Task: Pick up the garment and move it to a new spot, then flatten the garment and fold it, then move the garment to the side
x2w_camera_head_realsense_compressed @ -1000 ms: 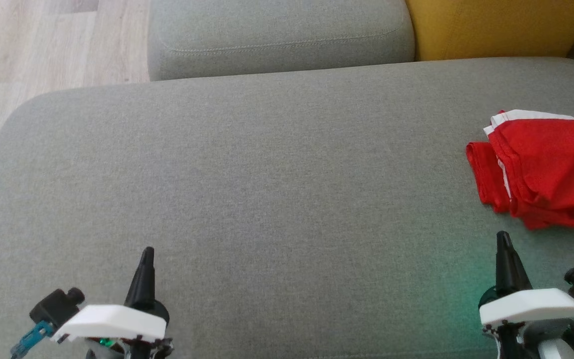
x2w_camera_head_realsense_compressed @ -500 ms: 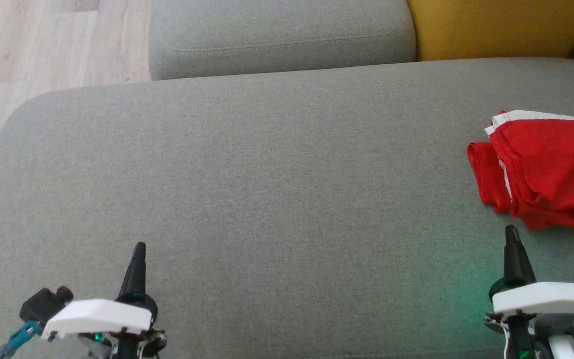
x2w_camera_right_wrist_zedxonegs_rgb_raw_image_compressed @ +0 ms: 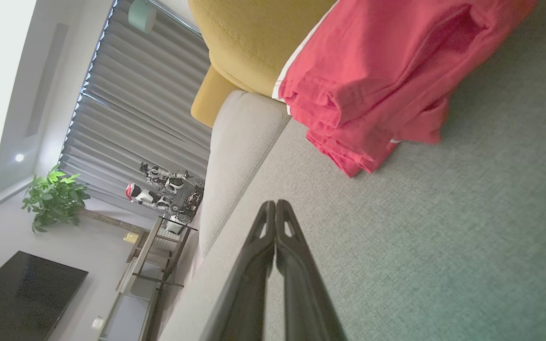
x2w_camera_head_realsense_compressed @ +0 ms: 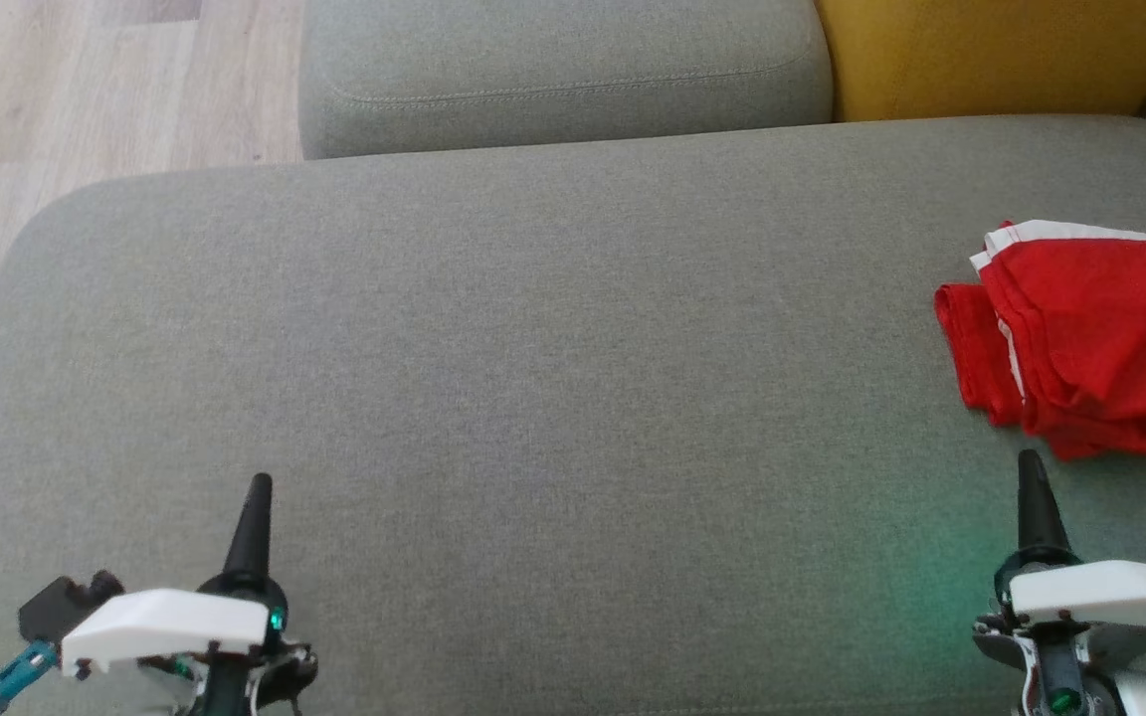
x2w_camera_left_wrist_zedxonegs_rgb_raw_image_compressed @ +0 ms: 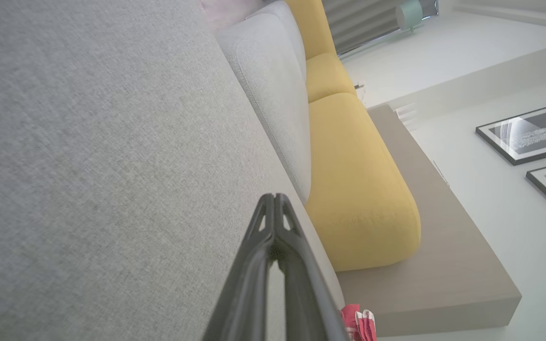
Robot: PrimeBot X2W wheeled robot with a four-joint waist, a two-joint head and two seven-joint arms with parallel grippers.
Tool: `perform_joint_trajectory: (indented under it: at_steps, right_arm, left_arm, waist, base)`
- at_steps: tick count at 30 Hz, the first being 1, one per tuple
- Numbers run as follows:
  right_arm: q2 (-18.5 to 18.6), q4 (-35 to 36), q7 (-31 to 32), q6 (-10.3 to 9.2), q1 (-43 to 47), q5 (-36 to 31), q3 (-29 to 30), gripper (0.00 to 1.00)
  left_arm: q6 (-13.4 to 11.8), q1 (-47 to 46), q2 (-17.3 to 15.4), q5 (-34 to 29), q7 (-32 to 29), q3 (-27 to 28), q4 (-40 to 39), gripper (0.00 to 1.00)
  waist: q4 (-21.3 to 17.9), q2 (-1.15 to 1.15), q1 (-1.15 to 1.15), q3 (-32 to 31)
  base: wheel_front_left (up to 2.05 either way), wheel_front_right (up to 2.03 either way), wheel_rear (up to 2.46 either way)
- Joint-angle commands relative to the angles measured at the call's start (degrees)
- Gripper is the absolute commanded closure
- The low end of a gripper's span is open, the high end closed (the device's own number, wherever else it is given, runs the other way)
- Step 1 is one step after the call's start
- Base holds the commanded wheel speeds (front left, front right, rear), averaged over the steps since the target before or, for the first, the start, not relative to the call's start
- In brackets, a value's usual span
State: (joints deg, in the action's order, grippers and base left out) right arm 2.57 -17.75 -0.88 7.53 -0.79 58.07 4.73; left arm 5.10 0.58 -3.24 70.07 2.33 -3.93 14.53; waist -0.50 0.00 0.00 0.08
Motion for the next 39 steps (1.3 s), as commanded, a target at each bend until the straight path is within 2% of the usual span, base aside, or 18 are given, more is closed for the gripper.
perform_joint_trajectory:
  at_steps: [1, 39]
  right_arm:
    - [0.2, 2.3, 0.6, -0.03, -3.6, 2.7, -0.3, 1.0]
    - [0.3, 3.6, 6.9, -0.04, -5.3, 31.8, 1.6, 1.0]
  left_arm:
    - [0.4, -3.7, -0.8, 1.9, -0.6, 2.3, -1.6, 1.0]
    - [2.2, -6.4, -0.7, 21.7, -7.2, 8.5, -0.6, 1.0]
  waist:
    - [0.0, 0.0, 0.0, 0.0]
    - [0.5, 0.0, 0.0, 0.1]
  base:
    - [0.0, 0.0, 0.0]
    - [0.0, 0.0, 0.0]
